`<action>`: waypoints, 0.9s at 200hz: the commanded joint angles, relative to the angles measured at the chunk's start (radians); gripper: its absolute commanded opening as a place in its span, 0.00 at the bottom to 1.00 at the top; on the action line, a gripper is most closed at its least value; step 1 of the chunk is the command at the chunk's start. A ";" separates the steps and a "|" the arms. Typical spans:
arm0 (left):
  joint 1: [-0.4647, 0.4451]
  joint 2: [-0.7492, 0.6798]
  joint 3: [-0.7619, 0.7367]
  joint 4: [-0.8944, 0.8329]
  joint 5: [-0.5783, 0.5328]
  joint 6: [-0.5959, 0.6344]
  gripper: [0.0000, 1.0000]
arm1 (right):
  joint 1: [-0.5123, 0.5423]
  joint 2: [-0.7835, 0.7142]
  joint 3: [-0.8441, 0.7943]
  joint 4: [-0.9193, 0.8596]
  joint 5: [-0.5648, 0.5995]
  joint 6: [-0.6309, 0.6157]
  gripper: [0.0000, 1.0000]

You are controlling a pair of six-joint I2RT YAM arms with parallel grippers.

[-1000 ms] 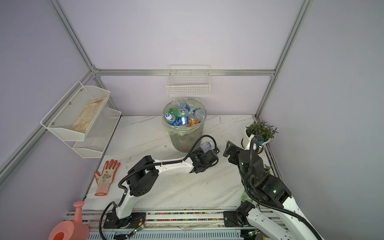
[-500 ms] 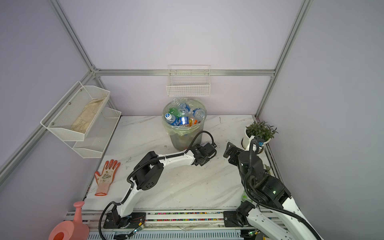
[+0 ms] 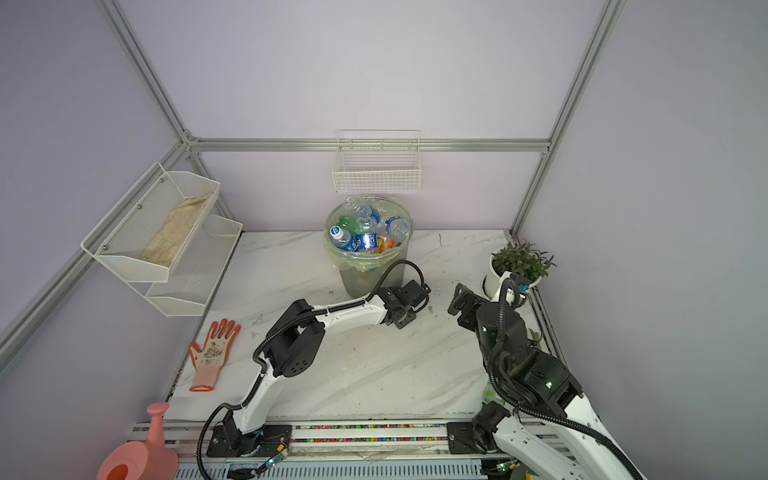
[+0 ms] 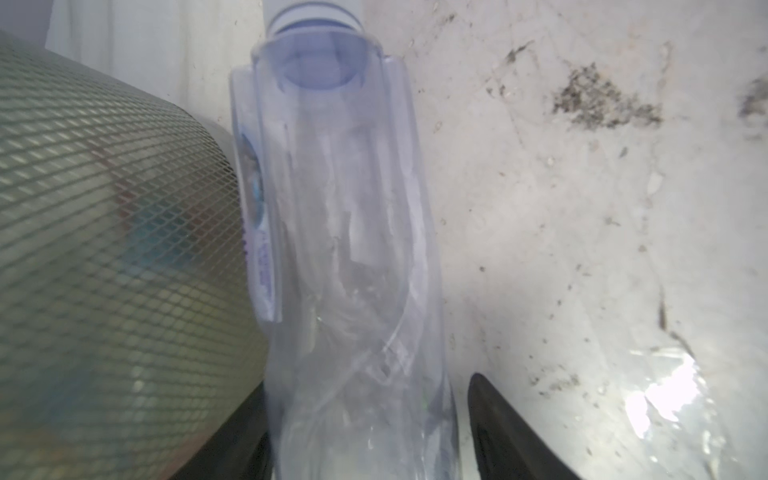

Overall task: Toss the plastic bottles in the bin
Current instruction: 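Close the left gripper around the clear bottle lying against the bin, then lift the clear bottle upright and carry it over the bin with the left gripper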

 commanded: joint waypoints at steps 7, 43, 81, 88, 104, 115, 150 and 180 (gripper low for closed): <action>-0.003 0.018 0.096 -0.029 0.061 -0.018 0.65 | -0.002 -0.006 0.000 -0.018 0.021 0.018 0.97; -0.023 0.002 0.091 -0.044 0.047 -0.026 0.50 | -0.002 -0.019 0.004 -0.029 0.032 0.025 0.98; -0.034 -0.068 0.060 -0.044 0.041 -0.060 0.38 | -0.002 -0.040 0.023 -0.056 0.066 0.033 0.98; -0.033 -0.085 0.051 -0.044 0.043 -0.065 0.37 | -0.002 -0.045 0.032 -0.066 0.078 0.032 0.97; -0.037 -0.129 0.029 -0.040 0.047 -0.074 0.36 | -0.002 -0.064 0.054 -0.091 0.111 0.038 0.97; -0.041 -0.165 0.011 -0.032 0.051 -0.075 0.36 | -0.003 -0.081 0.069 -0.108 0.137 0.040 0.97; -0.079 -0.290 -0.034 0.010 0.055 -0.052 0.35 | -0.002 -0.152 0.099 -0.150 0.215 0.061 0.97; -0.115 -0.396 -0.027 0.035 0.041 -0.018 0.34 | -0.002 -0.202 0.107 -0.174 0.251 0.083 0.97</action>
